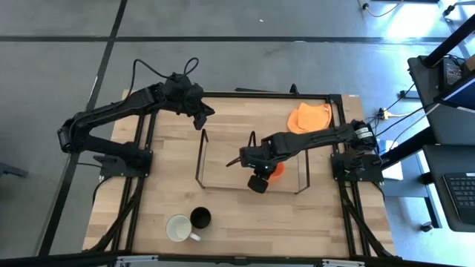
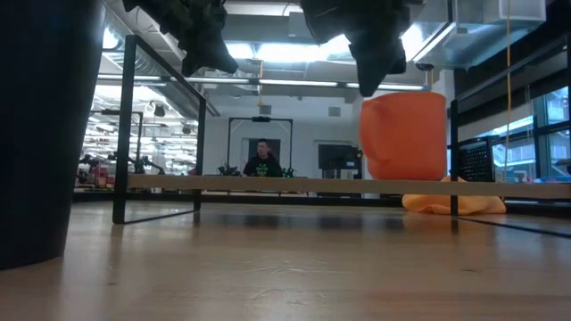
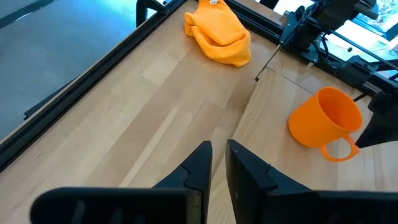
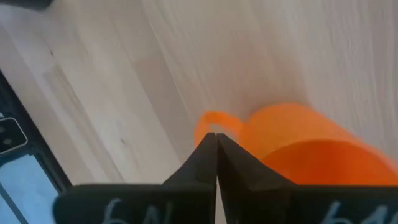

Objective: Stack small to large cups/mugs on shelf
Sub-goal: Put the orange mug on the shelf

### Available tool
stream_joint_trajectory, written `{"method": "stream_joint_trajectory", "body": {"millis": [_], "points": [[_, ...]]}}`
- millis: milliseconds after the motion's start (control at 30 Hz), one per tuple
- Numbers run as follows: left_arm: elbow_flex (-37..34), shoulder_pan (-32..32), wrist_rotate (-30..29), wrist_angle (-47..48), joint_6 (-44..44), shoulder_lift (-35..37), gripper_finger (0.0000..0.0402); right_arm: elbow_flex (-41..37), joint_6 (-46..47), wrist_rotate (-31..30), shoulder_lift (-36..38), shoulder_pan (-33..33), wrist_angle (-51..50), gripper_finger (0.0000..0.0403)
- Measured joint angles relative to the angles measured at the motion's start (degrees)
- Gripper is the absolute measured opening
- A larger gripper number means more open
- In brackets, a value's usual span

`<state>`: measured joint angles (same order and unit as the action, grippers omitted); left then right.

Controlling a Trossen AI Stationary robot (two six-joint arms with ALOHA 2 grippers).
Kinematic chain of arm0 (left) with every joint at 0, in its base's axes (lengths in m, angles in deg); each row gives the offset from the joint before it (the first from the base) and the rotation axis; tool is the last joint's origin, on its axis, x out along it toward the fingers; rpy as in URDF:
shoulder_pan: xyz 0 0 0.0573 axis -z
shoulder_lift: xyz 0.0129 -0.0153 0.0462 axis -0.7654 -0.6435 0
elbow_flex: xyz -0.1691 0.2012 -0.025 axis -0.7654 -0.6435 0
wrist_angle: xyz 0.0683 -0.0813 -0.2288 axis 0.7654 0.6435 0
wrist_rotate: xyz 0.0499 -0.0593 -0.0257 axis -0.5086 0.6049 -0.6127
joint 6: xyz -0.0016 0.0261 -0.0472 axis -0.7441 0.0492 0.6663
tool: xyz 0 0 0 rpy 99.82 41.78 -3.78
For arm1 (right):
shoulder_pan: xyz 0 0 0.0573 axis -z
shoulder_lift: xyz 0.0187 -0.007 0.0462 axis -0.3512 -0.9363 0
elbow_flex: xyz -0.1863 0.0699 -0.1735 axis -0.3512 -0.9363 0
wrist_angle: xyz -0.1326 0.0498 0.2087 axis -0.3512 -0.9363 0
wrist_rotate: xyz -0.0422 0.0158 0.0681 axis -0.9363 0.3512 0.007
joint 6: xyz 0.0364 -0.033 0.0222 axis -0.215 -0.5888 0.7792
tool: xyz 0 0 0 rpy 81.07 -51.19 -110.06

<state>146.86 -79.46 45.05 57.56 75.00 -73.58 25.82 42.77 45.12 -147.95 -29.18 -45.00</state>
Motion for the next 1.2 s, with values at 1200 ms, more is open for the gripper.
{"method": "stream_joint_trajectory", "body": {"millis": [1200], "points": [[0.0, 0.0, -1.0, 0.0, -1.5, 0.0, 0.0039, 0.0, 6.0, -2.1, 0.0, -3.8, -16.6, 0.0012]]}}
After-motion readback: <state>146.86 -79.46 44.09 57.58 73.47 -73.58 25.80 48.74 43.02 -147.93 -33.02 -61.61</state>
